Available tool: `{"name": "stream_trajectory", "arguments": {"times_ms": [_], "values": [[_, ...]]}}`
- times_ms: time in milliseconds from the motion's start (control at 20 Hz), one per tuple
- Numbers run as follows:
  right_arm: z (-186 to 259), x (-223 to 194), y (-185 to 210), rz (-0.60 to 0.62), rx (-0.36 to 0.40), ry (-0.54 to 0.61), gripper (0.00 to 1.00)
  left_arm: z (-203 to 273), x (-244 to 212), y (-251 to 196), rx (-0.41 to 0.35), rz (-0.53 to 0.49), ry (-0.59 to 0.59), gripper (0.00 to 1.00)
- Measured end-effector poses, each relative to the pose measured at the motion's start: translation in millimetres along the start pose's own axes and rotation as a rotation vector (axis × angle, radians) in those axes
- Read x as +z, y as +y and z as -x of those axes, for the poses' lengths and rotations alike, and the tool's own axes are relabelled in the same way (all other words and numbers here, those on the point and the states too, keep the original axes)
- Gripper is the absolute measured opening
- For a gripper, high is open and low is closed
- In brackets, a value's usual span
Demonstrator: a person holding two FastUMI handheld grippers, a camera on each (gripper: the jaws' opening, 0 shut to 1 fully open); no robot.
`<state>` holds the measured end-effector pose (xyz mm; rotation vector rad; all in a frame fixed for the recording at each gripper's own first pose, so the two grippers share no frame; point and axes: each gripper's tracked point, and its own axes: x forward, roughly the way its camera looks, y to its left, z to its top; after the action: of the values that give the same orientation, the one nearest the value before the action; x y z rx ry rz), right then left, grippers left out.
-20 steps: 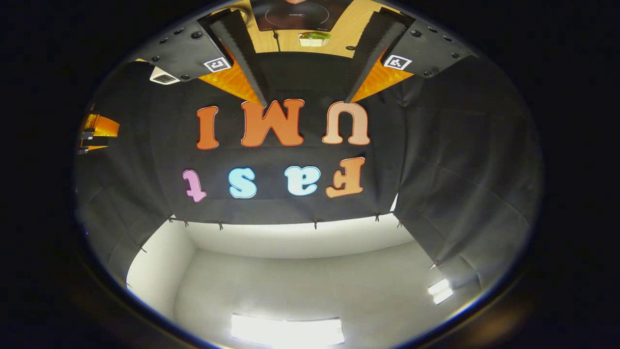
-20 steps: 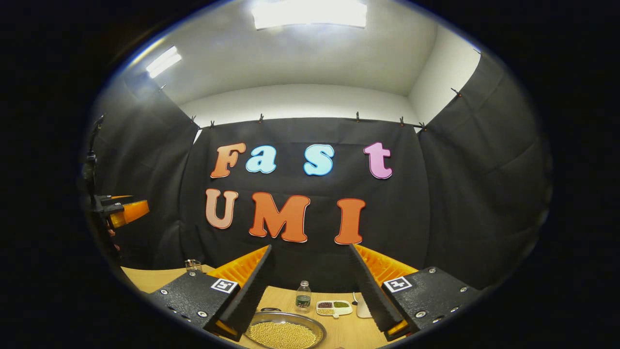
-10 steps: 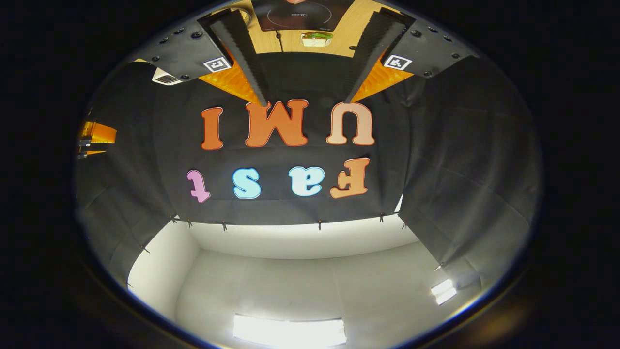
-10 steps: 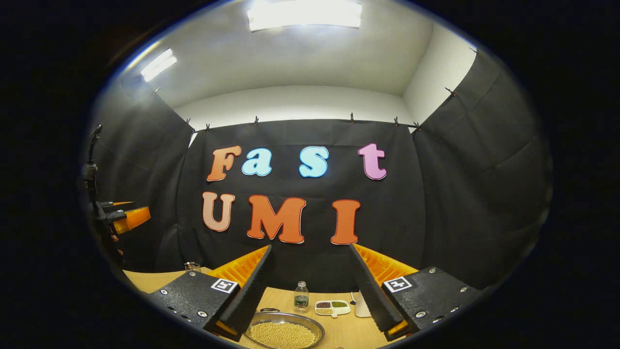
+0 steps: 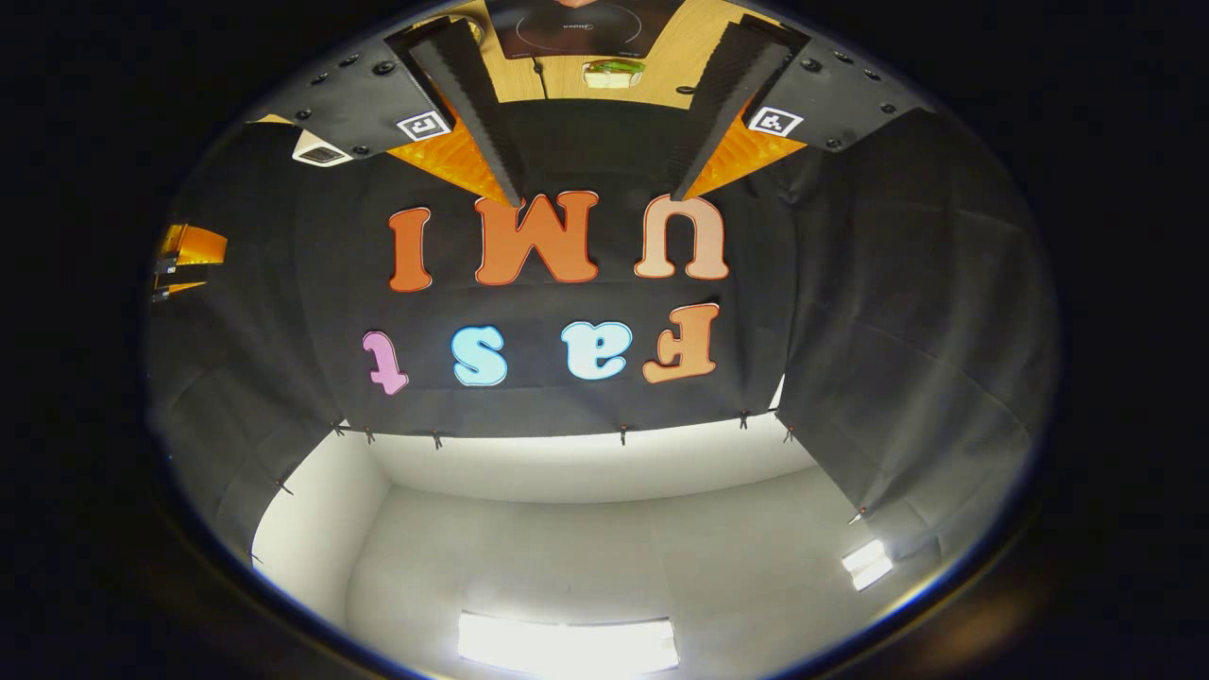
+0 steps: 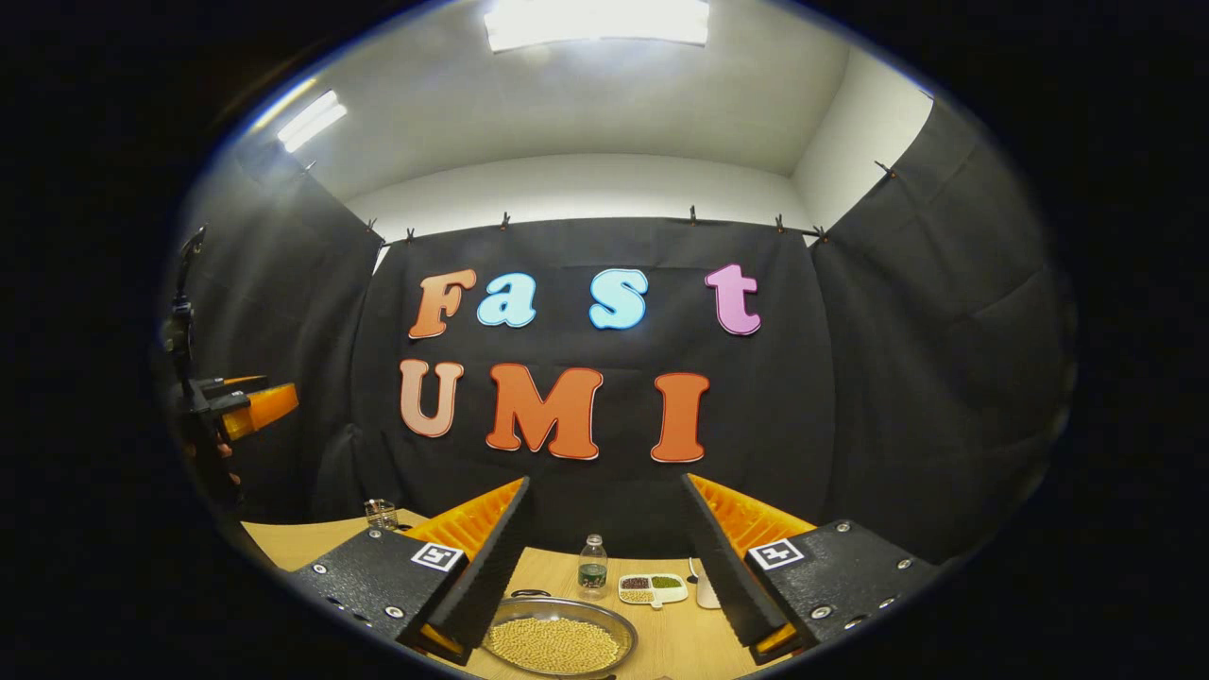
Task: First push the handle of the pot to place it horizontally, then grasp the pot with both hands and set it on the induction cooktop.
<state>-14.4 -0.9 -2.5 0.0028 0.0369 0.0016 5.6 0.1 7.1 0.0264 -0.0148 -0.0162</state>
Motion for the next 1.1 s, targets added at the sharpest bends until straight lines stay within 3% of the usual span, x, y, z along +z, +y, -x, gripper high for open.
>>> {"name": "stream_trajectory", "arguments": {"times_ms": [300, 550, 750, 1100], "values": [[2.1, -38.2, 3.0, -0.028, 0.02, 0.111, 0.96, -4.4, -4.6, -1.7, -0.006, 0.006, 0.011, 1.0], [9.6, -100.7, 6.3, -0.095, 0.024, 0.278, 0.93, -4.8, -4.7, -3.9, -0.011, 0.003, 0.004, 1.0], [15.9, -152.0, 18.6, -0.166, 0.04, 0.419, 0.83, -4.2, -10.9, -10.4, -0.022, -0.011, 0.016, 1.0], [35.7, -227.2, 44.6, -0.266, 0.088, 0.662, 0.58, -7.5, -17.4, -14.9, -0.029, -0.009, 0.034, 1.0]]}}
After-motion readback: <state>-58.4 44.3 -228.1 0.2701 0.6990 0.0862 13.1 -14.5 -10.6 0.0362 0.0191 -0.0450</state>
